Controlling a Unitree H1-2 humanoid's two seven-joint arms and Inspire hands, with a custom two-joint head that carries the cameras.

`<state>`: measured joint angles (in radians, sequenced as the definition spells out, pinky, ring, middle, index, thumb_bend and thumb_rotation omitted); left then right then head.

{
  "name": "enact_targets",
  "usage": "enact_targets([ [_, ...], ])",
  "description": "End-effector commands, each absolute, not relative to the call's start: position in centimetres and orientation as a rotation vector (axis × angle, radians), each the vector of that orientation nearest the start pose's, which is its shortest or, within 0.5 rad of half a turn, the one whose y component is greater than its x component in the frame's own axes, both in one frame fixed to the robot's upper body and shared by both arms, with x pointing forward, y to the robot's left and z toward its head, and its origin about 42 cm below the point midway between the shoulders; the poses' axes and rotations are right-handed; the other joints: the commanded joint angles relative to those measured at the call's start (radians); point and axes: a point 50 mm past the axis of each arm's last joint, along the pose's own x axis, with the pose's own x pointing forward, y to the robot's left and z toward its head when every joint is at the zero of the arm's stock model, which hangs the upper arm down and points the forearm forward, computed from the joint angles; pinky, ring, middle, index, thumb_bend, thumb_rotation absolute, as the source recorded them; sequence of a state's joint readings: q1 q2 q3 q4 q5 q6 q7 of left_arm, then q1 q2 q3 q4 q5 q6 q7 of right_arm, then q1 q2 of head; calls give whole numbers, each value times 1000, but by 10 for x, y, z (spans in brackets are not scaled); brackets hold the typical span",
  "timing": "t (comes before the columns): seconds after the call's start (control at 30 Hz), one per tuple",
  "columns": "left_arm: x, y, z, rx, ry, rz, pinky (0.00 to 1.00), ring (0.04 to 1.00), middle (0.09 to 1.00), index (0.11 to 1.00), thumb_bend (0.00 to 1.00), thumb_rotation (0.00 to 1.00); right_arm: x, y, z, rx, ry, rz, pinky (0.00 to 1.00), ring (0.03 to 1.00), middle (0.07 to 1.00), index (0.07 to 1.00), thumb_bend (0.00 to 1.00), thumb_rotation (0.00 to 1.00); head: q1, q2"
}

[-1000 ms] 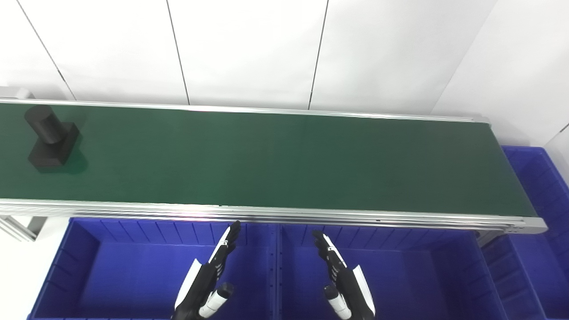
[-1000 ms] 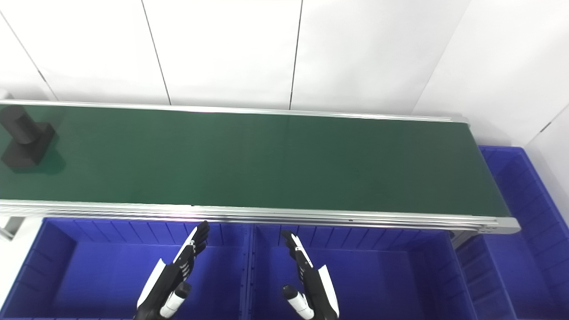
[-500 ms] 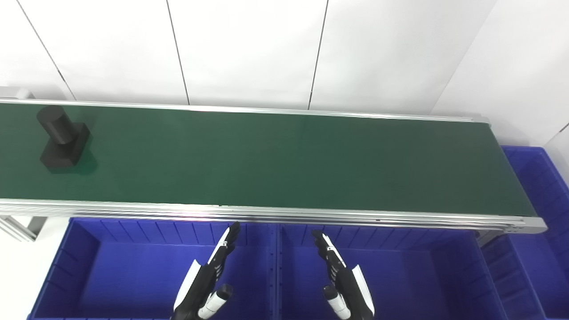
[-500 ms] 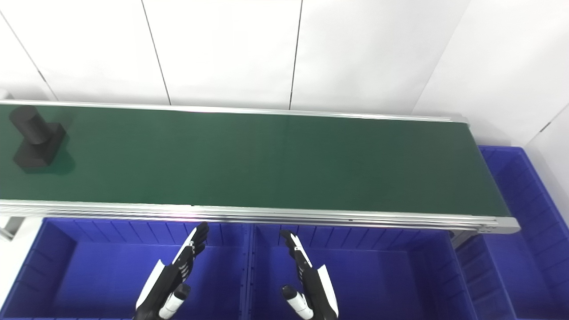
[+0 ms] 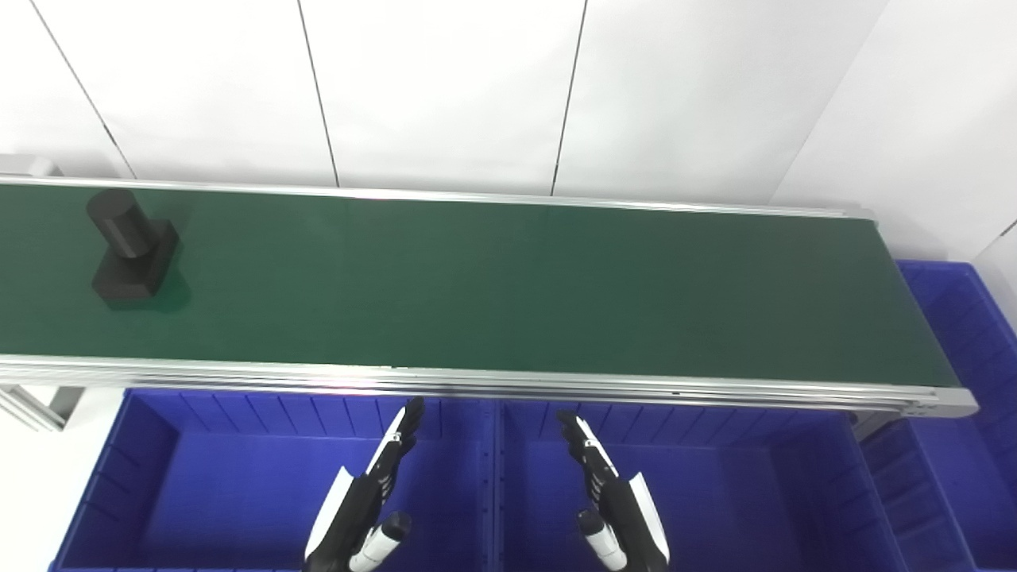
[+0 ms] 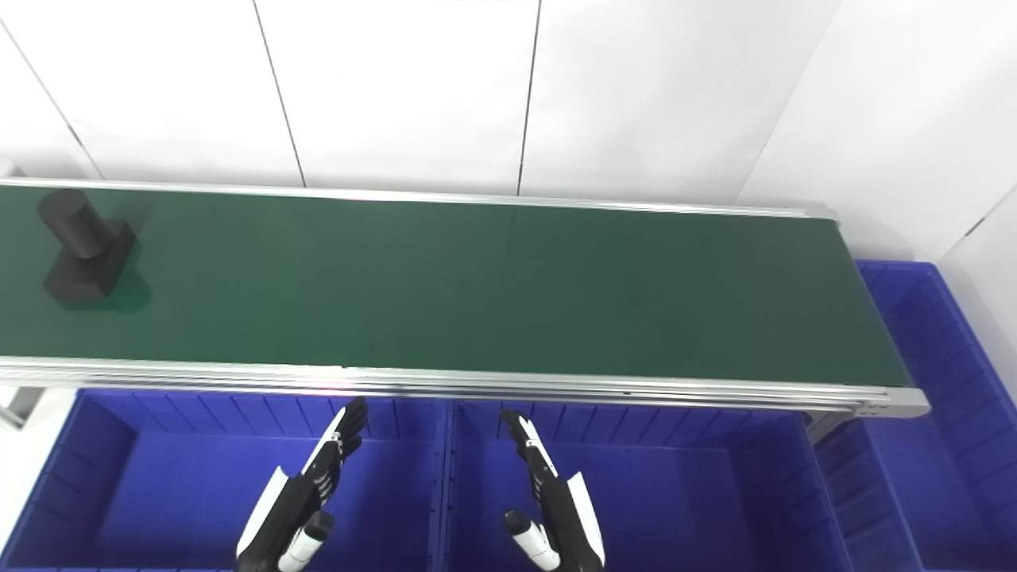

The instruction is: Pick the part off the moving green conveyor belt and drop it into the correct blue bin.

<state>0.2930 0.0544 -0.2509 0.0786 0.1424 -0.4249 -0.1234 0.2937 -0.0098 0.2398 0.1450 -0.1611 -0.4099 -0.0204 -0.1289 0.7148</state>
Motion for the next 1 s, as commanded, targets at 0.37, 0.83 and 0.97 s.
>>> enact_targets([
  [0.37,173,163,50,107,-139,-341,1000,1000,1000,993,881,1000,165,-158,33,-80,-86,203,992,981,1000,1000,969,1000,6,-4],
  [0.83,171,161,37,110,-105,-343,1000,1000,1000,993,891,1000,161,-160,18,-107,-35,224,1000,991,1000,1000,950,1000,21,-130],
  [0.97,173,162,31,116,-89,-344,1000,1000,1000,988,936,1000,161,-158,11,-109,-14,222,998,994,1000,998,967,1000,18,-171],
])
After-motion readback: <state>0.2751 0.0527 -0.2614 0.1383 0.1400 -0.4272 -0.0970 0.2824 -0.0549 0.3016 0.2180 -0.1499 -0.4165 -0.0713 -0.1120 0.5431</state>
